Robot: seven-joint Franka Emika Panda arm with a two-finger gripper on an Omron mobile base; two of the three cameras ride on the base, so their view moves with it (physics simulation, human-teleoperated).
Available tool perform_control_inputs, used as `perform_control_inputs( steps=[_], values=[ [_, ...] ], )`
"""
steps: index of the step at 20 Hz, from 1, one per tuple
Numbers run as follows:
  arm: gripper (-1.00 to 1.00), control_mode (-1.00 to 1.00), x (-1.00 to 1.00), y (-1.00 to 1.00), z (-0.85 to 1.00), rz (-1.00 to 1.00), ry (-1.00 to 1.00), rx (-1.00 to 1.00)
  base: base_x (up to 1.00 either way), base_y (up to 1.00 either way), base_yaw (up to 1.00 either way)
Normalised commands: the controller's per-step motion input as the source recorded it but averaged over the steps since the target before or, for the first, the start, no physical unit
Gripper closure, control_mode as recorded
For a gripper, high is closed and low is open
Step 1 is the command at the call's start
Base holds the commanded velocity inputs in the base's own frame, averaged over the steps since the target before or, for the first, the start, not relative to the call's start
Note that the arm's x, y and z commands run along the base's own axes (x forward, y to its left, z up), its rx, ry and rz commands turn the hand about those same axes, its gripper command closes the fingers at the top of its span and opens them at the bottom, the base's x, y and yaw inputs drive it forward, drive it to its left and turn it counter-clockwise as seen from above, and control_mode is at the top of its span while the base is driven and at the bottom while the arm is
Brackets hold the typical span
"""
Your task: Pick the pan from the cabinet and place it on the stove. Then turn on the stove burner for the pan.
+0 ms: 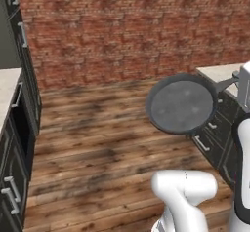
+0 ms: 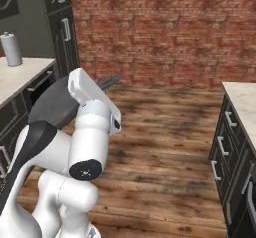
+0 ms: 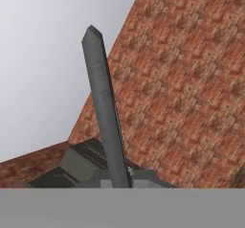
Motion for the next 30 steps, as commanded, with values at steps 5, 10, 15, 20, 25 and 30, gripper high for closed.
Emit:
perform_control_inputs(
  steps=[5,10,15,20,25,30],
  values=[
    [1.00,1.00,0.00,0.00,0.00,0.00,0.00,0.00,0.00,0.00,-0.33],
    [1.00,1.00,0.00,0.00,0.00,0.00,0.00,0.00,0.00,0.00,-0.32],
    [1.00,1.00,0.00,0.00,0.00,0.00,0.00,0.00,0.03,0.00,-0.34],
    [1.00,1.00,0.00,0.00,0.00,0.00,0.00,0.00,0.09,0.02,-0.34],
    [1.00,1.00,0.00,0.00,0.00,0.00,0.00,0.00,0.13,0.03,-0.34],
    [1.00,1.00,0.00,0.00,0.00,0.00,0.00,0.00,0.22,0.04,-0.33]
  ],
)
